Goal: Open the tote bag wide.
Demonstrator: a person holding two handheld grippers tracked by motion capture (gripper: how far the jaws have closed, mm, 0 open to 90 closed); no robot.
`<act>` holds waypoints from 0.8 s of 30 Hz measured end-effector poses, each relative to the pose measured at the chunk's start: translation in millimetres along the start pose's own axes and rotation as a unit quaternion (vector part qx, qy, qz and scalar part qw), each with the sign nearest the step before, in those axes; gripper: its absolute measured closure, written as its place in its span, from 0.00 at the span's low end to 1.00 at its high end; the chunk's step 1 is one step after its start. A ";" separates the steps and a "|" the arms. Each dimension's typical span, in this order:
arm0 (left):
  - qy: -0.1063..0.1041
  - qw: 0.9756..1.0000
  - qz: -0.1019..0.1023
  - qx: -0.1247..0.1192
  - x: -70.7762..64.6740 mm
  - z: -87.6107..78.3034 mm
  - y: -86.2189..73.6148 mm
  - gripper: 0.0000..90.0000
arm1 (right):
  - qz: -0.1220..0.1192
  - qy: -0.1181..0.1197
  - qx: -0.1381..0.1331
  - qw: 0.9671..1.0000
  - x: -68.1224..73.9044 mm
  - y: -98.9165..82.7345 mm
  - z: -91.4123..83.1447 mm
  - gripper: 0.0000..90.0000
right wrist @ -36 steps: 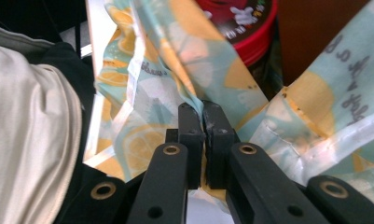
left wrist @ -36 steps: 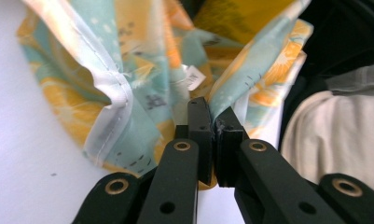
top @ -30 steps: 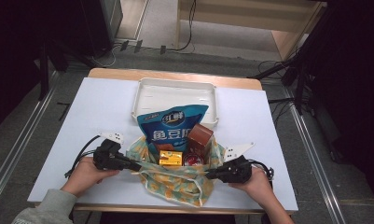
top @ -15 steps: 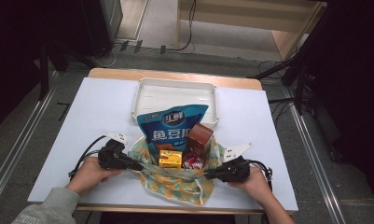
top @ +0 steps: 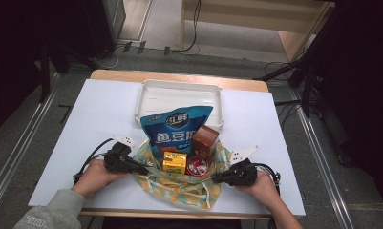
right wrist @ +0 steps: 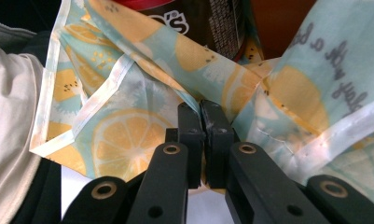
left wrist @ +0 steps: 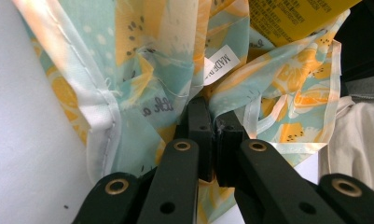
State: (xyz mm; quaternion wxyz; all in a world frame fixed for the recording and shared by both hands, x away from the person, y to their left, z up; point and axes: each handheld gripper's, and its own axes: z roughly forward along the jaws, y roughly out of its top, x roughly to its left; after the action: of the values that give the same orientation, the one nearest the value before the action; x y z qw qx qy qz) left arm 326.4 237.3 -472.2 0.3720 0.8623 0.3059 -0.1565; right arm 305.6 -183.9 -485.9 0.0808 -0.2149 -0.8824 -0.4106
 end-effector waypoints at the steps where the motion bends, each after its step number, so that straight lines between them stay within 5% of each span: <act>1: 0.003 1.000 0.004 -0.002 -1.2 0.1 -0.1 0.98 | 0.000 -0.003 0.002 1.000 0.9 0.5 -0.1 0.98; 14: 0.002 0.999 0.031 -0.009 -22.8 -21.2 1.3 0.63 | -0.004 0.017 -0.028 0.999 18.9 7.2 -20.8 0.69; 24: 0.000 0.998 0.053 -0.032 -43.6 -44.9 17.6 0.57 | -0.012 -0.005 -0.063 0.998 31.7 23.3 -48.0 0.71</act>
State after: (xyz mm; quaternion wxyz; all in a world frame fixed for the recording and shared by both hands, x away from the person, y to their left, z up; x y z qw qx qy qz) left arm 306.3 243.0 -410.7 0.4073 0.8650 0.2646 -0.1262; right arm 286.0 -197.1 -428.5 0.0575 -0.2111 -0.8576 -0.4654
